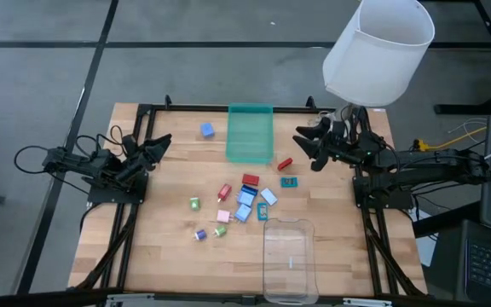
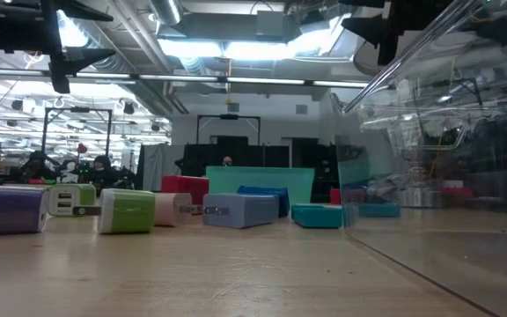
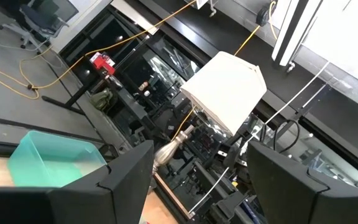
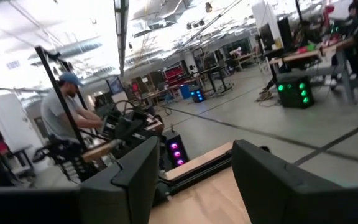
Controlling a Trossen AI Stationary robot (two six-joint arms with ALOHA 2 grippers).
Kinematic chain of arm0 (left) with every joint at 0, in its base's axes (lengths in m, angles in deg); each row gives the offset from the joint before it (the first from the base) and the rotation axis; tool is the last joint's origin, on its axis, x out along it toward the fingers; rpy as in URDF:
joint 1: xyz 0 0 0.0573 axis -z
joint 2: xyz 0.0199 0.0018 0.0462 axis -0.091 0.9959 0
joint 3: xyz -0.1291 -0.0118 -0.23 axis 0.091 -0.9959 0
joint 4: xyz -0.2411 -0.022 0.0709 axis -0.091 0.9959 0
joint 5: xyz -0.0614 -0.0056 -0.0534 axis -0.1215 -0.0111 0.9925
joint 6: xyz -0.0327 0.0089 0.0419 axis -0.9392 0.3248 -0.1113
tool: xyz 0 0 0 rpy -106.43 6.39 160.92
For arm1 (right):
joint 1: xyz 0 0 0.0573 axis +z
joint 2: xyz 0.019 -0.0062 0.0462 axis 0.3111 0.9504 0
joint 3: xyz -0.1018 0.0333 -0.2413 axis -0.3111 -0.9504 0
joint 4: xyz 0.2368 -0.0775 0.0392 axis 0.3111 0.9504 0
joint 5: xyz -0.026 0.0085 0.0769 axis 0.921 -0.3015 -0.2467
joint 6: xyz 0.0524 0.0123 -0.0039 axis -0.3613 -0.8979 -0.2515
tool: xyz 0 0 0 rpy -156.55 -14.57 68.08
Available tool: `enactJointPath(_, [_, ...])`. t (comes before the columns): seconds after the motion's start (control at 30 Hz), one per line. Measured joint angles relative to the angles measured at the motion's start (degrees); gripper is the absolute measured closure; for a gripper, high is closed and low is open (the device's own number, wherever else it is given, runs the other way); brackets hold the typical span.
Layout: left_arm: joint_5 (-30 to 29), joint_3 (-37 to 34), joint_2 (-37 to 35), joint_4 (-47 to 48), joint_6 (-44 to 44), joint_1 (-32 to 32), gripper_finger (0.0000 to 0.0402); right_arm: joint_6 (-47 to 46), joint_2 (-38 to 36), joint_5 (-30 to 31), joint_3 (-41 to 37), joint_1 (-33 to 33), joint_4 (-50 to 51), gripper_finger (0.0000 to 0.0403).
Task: Pick & Place Office items
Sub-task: Put the red charger adapter into the green bin
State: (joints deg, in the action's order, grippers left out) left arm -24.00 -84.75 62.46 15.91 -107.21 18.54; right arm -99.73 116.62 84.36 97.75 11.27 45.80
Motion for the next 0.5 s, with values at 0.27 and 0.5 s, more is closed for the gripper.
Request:
enactJointPath(0.27, [0.0, 0.0, 0.0, 0.0, 0.0, 0.0, 0.0151, 6.1, 0.0, 0.0, 0.0, 0.0, 0.0, 0.0202])
enactJointPath(0.5, [0.0, 0.0, 0.0, 0.0, 0.0, 0.0, 0.0151, 8.9, 0.0, 0.0, 0.0, 0.0, 0.0, 0.0202])
